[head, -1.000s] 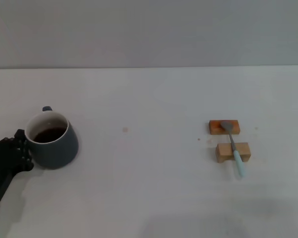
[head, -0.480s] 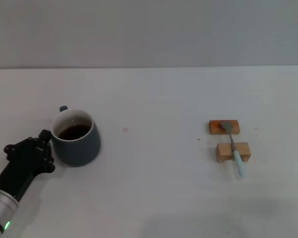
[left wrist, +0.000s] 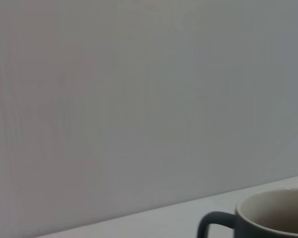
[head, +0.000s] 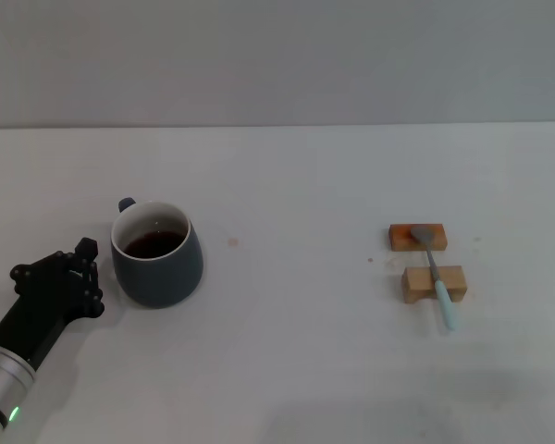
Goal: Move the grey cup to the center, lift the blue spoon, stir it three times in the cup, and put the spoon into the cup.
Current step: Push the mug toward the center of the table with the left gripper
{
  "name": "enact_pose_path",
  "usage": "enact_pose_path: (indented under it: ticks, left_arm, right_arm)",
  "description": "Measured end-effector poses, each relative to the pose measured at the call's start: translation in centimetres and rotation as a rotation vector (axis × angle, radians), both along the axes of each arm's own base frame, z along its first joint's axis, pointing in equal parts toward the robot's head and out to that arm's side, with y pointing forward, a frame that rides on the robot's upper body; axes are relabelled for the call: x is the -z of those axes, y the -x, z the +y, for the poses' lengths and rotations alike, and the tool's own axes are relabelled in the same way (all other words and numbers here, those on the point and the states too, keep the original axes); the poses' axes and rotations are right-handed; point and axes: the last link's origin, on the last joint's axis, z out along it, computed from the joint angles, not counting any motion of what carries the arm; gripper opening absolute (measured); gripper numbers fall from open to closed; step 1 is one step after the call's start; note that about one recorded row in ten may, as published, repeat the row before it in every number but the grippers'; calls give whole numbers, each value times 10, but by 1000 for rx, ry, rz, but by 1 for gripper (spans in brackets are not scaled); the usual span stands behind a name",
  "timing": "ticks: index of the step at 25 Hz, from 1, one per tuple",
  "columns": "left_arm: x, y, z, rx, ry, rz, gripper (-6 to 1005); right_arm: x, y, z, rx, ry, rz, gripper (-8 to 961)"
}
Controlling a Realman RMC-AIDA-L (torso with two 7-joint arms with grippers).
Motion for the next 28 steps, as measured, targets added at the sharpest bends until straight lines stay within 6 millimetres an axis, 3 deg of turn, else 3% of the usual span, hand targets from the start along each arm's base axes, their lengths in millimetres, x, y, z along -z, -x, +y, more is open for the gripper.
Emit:
enact_pose_path:
  ticks: [10, 28]
  left_arm:
    - [6, -11, 16, 29, 33, 17, -1]
    - [35, -39, 11, 122, 148, -14, -1]
  right_arm:
    - [0, 0, 1, -3, 1, 0, 718]
    - [0, 3, 4, -15, 1, 1, 728]
